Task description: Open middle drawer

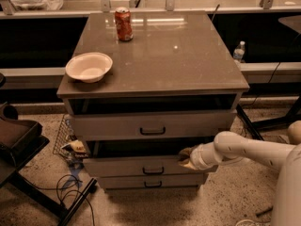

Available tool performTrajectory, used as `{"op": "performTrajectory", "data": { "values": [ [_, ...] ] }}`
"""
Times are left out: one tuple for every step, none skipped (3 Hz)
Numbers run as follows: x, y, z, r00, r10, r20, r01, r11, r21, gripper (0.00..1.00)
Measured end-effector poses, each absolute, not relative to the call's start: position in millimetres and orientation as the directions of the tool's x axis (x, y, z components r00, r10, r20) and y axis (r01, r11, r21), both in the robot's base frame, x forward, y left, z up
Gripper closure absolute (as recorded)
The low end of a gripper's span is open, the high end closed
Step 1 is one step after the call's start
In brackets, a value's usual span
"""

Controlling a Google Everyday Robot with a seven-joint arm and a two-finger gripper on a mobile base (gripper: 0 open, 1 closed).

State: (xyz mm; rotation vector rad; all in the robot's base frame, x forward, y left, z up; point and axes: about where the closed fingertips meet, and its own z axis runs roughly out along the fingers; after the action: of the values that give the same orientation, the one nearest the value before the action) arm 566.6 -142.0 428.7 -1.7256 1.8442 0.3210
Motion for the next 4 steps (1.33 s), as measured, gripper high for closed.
{"op": "performTrajectory", "data": {
  "values": [
    [566.6, -142.0, 430.3, 0.012, -0.827, -0.563, -0.968, 0.131, -0.213, 1.00],
    [541.2, -141.7, 428.3, -0.012, -0.833, -0.553, -0.978, 0.124, -0.166, 1.00],
    [542.3, -141.7, 431.1, -0.012, -0.833, -0.553, -0.978, 0.124, -0.166, 1.00],
    [542.2, -141.7, 433.4, -0.012, -0.833, -0.553, -0.978, 0.124, -0.166, 1.00]
  ]
}}
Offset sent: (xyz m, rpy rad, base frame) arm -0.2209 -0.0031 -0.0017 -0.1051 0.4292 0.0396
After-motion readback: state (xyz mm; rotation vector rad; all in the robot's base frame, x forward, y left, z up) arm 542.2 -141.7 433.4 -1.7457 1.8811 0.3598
